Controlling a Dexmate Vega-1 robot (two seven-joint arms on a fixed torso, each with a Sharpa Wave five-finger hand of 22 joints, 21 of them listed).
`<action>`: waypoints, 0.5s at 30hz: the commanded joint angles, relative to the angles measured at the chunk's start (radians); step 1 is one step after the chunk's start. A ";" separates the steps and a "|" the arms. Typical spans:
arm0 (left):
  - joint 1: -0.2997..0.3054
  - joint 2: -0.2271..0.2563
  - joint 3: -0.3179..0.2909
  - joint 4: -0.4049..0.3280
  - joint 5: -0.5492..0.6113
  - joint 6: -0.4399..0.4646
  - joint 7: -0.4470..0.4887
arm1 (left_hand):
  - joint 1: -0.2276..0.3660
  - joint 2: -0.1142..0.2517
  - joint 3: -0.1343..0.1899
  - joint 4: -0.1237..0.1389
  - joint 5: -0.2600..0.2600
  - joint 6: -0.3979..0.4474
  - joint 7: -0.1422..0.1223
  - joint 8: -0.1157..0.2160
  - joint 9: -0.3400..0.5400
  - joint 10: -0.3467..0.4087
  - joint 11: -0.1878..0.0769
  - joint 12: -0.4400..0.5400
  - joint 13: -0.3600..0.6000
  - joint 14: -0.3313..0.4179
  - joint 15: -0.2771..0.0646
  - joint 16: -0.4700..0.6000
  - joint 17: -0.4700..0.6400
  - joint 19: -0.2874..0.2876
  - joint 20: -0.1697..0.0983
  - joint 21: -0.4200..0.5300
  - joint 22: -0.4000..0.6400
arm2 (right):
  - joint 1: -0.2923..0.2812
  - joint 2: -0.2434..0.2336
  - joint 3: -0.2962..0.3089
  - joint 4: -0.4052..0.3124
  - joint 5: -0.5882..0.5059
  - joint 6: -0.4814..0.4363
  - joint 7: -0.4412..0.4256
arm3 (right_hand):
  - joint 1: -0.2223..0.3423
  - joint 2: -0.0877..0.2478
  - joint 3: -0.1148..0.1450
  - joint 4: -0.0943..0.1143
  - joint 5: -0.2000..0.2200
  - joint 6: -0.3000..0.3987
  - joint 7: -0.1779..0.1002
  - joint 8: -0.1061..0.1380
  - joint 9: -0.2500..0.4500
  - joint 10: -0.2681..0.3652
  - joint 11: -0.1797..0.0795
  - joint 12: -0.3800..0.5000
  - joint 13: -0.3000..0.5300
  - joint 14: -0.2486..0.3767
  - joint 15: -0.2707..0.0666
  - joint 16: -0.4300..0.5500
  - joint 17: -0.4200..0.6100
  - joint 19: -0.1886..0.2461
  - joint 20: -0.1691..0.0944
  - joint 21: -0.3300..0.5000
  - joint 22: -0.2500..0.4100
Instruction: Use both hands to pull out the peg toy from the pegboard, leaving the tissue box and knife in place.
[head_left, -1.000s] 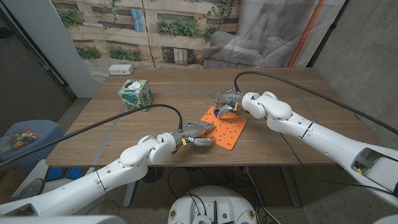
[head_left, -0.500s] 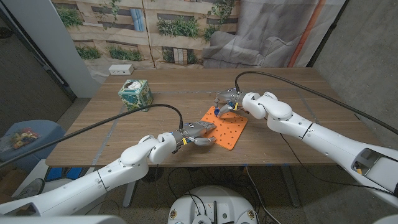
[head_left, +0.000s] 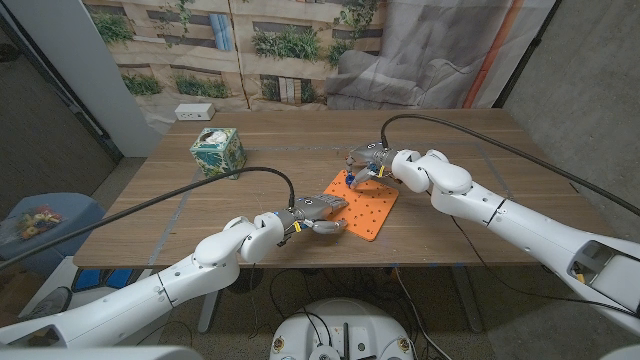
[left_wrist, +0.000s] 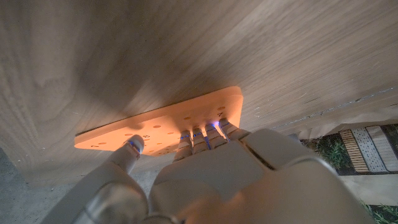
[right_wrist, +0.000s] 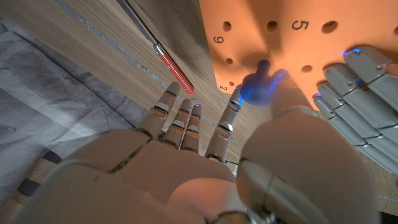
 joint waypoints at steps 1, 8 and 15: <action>0.002 0.001 0.001 -0.003 0.000 0.010 -0.052 | 0.011 0.086 0.007 -0.006 -0.002 0.048 0.022 0.008 0.003 0.058 0.014 0.008 0.004 0.054 0.000 0.004 0.004 0.033 -0.104 0.004 0.003 | -0.018 -0.010 0.021 -0.010 0.040 -0.007 -0.020 | 0.013 0.006 0.006 0.004 -0.002 0.048 -0.031 0.012 0.012 0.013 -0.003 0.004 0.000 0.006 -0.007 0.007 0.006 0.012 0.001 0.004 0.002; 0.004 0.003 0.000 -0.005 -0.001 0.014 -0.052 | 0.014 0.086 0.011 -0.012 -0.003 0.050 0.022 0.008 0.003 0.059 0.014 0.007 0.004 0.055 0.000 0.004 0.003 0.034 -0.103 0.004 0.003 | -0.025 -0.010 0.032 -0.008 0.080 -0.008 -0.034 | 0.016 0.008 0.006 0.006 -0.003 0.062 -0.032 0.021 0.015 0.017 -0.005 0.003 -0.001 0.011 -0.006 0.009 0.007 0.018 -0.001 0.004 0.002; 0.009 0.005 -0.002 -0.008 -0.005 0.019 -0.049 | 0.018 0.086 0.014 -0.018 -0.004 0.050 0.022 0.007 0.003 0.059 0.013 0.006 0.004 0.056 -0.001 0.003 0.003 0.035 -0.103 0.003 0.003 | -0.027 -0.013 0.035 -0.008 0.102 -0.013 -0.040 | 0.019 0.010 0.006 0.006 -0.004 0.067 -0.032 0.024 0.016 0.020 -0.007 0.003 -0.002 0.012 -0.008 0.010 0.008 0.021 -0.003 0.004 0.002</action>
